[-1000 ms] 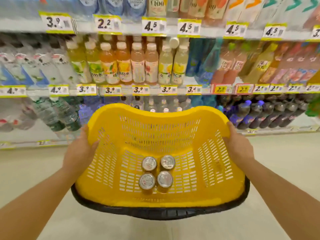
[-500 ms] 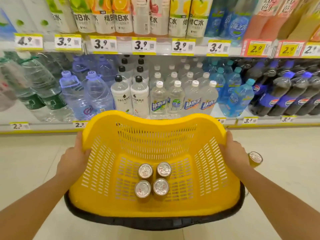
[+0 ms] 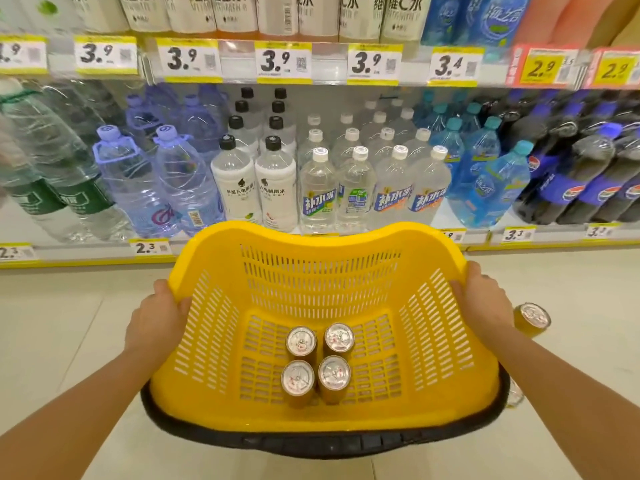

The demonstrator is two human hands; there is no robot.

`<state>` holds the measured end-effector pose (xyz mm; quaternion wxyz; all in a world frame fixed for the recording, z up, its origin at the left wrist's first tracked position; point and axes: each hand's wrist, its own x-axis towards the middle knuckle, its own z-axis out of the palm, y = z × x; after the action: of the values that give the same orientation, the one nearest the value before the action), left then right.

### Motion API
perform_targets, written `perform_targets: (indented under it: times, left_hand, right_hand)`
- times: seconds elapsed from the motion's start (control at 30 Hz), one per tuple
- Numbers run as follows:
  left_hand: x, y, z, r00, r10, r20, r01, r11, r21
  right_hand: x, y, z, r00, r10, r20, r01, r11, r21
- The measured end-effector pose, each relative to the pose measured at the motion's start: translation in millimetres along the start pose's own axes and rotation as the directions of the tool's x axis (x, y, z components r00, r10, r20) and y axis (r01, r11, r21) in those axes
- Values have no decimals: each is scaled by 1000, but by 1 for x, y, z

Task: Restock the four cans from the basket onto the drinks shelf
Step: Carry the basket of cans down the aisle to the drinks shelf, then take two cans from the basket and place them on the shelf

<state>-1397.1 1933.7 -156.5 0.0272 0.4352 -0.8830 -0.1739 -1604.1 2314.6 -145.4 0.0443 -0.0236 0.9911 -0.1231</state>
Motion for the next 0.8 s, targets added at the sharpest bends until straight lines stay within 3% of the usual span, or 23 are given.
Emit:
perform_targets:
  times: [0.13,0.2,0.33,0.4,0.5,0.57,0.63,0.8]
  left_hand:
    - [2,1,0,1000,-15,-9,16,999,43]
    - [1,5,-2,994,24,-109,-10,993,121]
    - [-8,32,7,896,333,-294,-297,941,161]
    - [-22,54,24,860,473,-191,-472,880,53]
    - [-41,80,65,841,529,114,-513,846,-145]
    - [-41,90,92,799,520,301,-496,854,-158]
    - [-34,93,112,758,515,400,-502,852,-146]
    - [-12,78,144,708,456,539,-468,875,-126]
  right_hand:
    - [2,-2,-1,1000,2,8,-1,1000,-18]
    - [2,-5,-5,1000,-23,-15,21,992,-121]
    - [8,-17,2,921,-338,-191,281,919,-276]
    - [7,-31,15,838,-517,-176,465,844,-266]
    - [-7,-60,41,792,-610,19,608,786,-112]
    - [-14,-72,66,791,-573,213,584,812,15]
    - [-19,-81,90,763,-534,363,545,835,83]
    - [-18,-85,131,680,-499,538,537,838,98]
